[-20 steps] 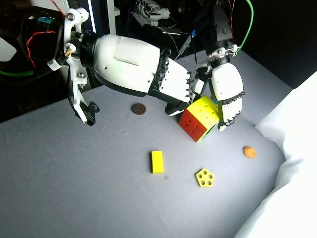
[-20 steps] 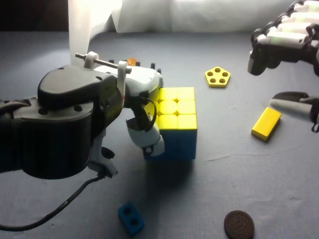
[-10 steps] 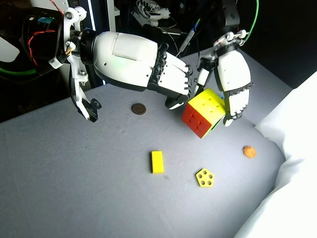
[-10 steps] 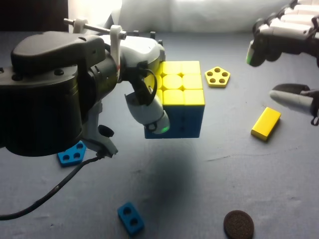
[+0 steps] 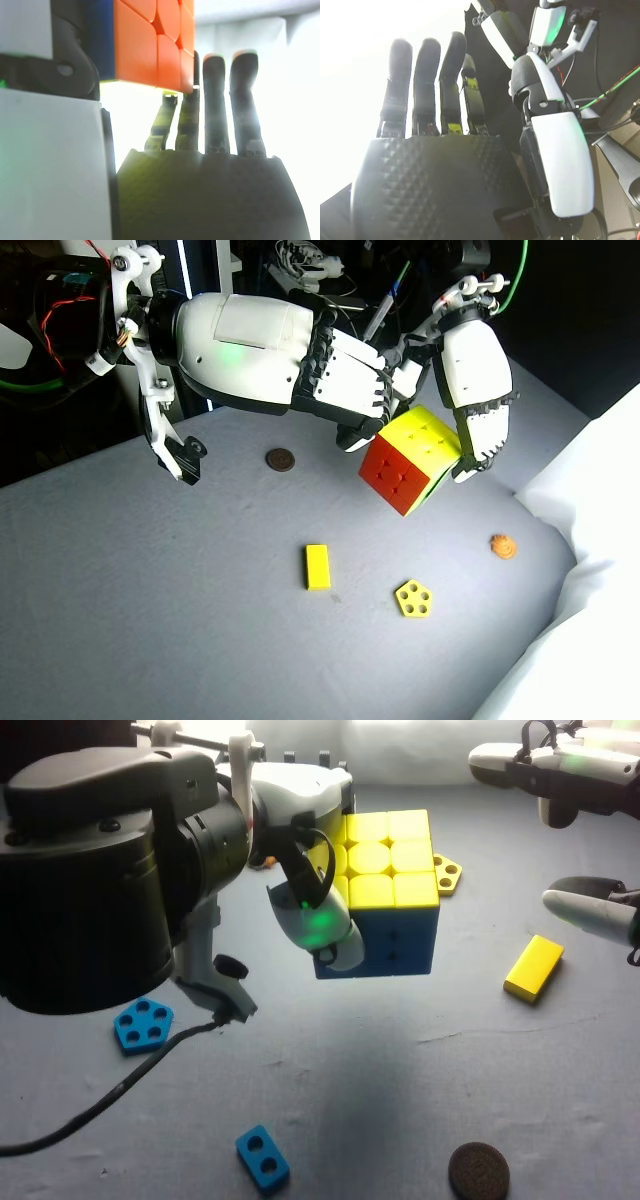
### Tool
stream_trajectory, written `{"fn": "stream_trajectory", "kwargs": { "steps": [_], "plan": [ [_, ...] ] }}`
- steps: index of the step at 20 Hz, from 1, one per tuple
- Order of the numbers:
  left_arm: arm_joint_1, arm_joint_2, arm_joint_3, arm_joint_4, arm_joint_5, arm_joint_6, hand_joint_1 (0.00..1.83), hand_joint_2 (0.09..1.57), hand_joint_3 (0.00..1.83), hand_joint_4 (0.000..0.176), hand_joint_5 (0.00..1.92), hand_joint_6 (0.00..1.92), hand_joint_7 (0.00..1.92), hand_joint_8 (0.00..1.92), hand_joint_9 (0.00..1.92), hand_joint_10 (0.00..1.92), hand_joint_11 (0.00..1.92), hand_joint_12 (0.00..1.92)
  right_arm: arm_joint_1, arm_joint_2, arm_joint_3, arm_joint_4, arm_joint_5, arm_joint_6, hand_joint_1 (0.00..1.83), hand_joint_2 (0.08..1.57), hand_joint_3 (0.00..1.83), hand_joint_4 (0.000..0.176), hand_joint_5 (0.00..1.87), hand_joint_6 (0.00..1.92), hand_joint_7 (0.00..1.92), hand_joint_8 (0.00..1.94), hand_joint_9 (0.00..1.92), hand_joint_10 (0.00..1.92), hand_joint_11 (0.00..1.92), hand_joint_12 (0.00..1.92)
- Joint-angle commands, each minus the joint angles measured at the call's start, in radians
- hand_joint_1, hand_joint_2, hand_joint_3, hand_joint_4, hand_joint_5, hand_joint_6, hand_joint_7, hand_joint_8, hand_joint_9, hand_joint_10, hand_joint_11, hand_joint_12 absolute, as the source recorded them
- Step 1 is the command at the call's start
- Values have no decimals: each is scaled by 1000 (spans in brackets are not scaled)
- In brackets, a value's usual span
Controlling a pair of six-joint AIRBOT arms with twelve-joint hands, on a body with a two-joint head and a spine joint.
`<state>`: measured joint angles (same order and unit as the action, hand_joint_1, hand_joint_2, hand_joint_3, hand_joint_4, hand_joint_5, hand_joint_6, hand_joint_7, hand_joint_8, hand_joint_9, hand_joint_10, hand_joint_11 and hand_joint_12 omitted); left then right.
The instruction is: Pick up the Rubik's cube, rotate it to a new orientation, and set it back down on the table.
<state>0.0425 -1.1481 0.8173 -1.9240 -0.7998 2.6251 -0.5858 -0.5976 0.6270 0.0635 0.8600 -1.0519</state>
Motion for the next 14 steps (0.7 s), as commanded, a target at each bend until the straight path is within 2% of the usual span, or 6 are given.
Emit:
{"fn": "stream_trajectory", "kwargs": {
  "steps": [1, 4, 7, 9, 11, 14],
  "plan": [
    [-22, 8, -6, 73, 15, -6, 1157, 1261, 0, 0, 45, 1879, 97, 1918, 178, 1921, 271, 1921, 2, 4, -1, 0, 127, -5, 536, 1306, 0, 0, 229, 15, 389, 1538, 324, 1831, 227, 1921],
    [-28, 8, -11, 72, 15, -6, 1148, 1237, 0, 0, 38, 1891, 73, 1921, 176, 1921, 275, 1921, -1, 4, -3, 45, 133, -18, 547, 1307, 0, 0, 247, 14, 416, 1512, 361, 1799, 260, 1921],
    [-30, 8, -12, 71, 15, -6, 936, 1423, 6, 0, 437, 1792, 83, 1920, 183, 1921, 275, 1921, -6, 3, -5, 64, 159, -19, 557, 1299, 0, 0, 243, 5, 400, 1550, 366, 1808, 273, 1921],
    [-31, 8, -12, 71, 13, -6, 947, 1466, 5, 17, 375, 1864, 416, 1888, 232, 1921, 328, 1921, -12, 0, -7, 64, 162, -25, 555, 1306, 0, 0, 210, 2, 438, 1480, 382, 1774, 260, 1921],
    [-33, 8, -12, 71, 8, -6, 1134, 1286, 0, 0, 189, 1824, 115, 1918, 212, 1921, 310, 1921, -17, -2, -11, 64, 162, -44, 570, 1312, 1, 0, 185, 3, 395, 1541, 348, 1846, 259, 1921],
    [-36, 8, -12, 70, 1, -6, 1170, 1240, 0, 0, 77, 1857, 109, 1921, 213, 1921, 298, 1921, -21, -2, -14, 64, 162, -48, 599, 1297, 0, 0, 243, 16, 468, 1455, 405, 1761, 268, 1921]
  ]
}}
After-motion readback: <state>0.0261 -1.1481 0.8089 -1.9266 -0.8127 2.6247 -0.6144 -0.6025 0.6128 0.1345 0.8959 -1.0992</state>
